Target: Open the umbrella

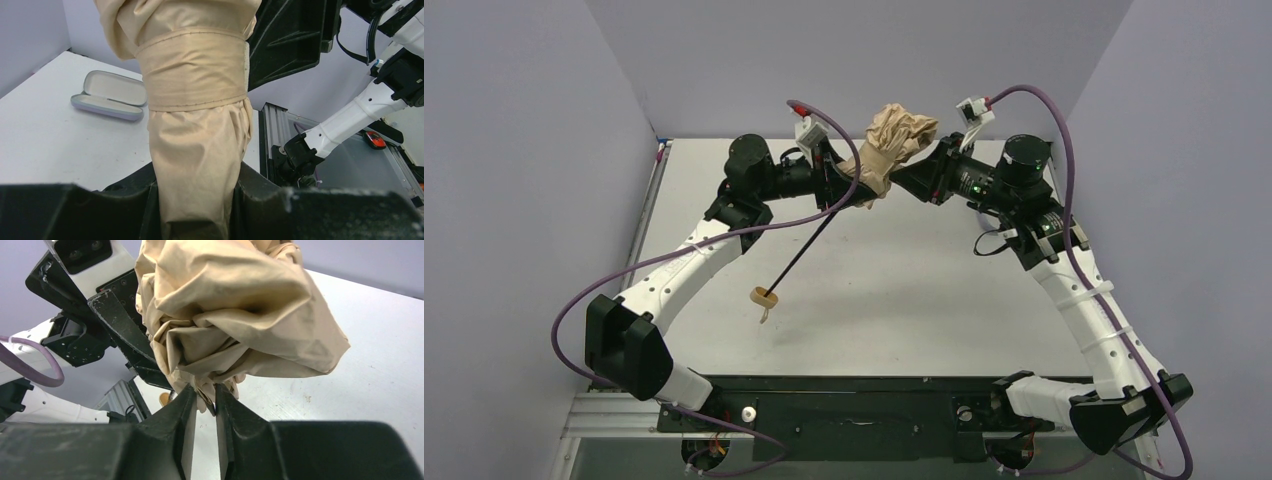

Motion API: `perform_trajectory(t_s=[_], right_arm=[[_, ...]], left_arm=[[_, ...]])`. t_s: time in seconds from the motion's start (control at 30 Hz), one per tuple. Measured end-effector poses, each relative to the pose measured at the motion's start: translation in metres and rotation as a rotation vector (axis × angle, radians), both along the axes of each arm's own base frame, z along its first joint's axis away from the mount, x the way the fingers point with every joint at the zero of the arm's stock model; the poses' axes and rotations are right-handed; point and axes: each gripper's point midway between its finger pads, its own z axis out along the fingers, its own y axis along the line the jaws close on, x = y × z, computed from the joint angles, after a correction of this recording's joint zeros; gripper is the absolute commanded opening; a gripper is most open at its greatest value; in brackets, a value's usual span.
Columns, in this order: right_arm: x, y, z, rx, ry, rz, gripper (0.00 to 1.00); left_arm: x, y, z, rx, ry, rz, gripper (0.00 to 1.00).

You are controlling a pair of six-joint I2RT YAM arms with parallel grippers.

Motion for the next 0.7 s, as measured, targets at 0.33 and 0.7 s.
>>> perform_trajectory(t_s=[0.33,0.7], right_arm=[[0.013,0.0,-0.009,-0.025,0.024,-0.031,0.0],[0.044,-0.034,-0.048,-0.268,-0.132,-0.206,0.0]], left_arm=[[0.011,0.001,-0.012,0.041,-0.014,0.056,0.0],[-0.015,-0.007,-0.009,0.029,0.048,-0.06,0.0]])
